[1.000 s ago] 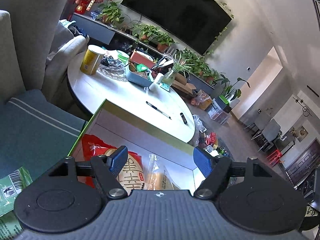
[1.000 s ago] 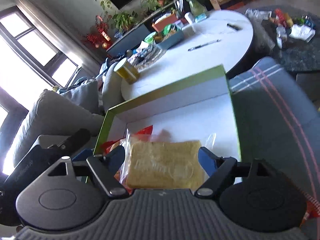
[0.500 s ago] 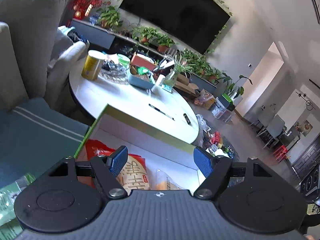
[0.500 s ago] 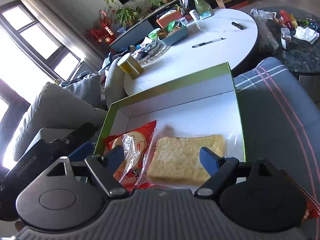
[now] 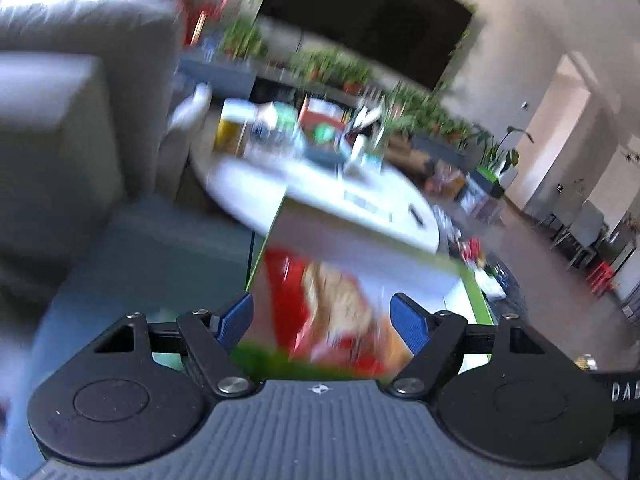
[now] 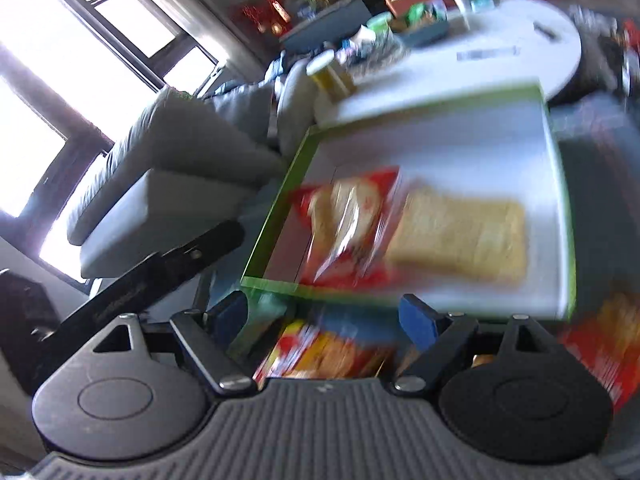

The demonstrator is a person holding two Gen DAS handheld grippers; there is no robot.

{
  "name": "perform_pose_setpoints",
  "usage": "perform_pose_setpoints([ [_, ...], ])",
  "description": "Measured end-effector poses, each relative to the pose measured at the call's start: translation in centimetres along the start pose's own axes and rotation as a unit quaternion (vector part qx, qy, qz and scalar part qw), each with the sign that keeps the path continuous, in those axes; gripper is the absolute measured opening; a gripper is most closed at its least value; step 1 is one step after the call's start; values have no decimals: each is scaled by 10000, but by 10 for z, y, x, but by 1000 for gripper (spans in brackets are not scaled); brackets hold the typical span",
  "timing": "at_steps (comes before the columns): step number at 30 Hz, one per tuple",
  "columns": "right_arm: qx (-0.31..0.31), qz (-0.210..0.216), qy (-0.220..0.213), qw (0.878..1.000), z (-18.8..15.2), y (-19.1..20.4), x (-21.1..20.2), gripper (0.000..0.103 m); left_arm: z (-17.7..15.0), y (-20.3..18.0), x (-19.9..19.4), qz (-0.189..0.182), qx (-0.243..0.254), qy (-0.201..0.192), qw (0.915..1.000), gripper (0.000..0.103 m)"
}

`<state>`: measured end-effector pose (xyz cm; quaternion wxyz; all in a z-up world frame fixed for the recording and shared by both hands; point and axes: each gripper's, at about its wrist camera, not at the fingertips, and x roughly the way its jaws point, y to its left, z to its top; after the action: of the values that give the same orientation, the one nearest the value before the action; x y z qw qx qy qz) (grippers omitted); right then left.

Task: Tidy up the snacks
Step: 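Reach the right gripper to the crab-print chip bag and grasp it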

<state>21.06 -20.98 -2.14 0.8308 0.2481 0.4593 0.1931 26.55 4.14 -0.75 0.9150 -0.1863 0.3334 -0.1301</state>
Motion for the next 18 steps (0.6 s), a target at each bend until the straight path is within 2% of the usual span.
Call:
perform_pose_setpoints([
  [1,64,-12,37,10000,-6,0,0,103,-1,8,0,-104,-177,193,9996,72],
  [2,127,-35,53,9999,-11,1,-1,98,-5,15,-2,-253,-352,357,9984,72],
  [4,223,-41,1,9997,-22,3,-3,94,-12,26,-7,-558,-622,534,9951,72],
  [6,245,-136,-7,9996,-31,7,-2,90,-22,32,-10,-649,-754,691,9926,71],
  [11,262,-244,35,9994,-44,16,9,88,-45,39,-15,-645,-906,810,9905,69],
  [15,214,-607,-23,9979,-49,20,19,88,-58,49,-2,-207,-1105,777,9906,68],
  [18,546,-600,99,9967,-52,8,28,87,-60,61,12,-248,-1284,988,9865,65],
])
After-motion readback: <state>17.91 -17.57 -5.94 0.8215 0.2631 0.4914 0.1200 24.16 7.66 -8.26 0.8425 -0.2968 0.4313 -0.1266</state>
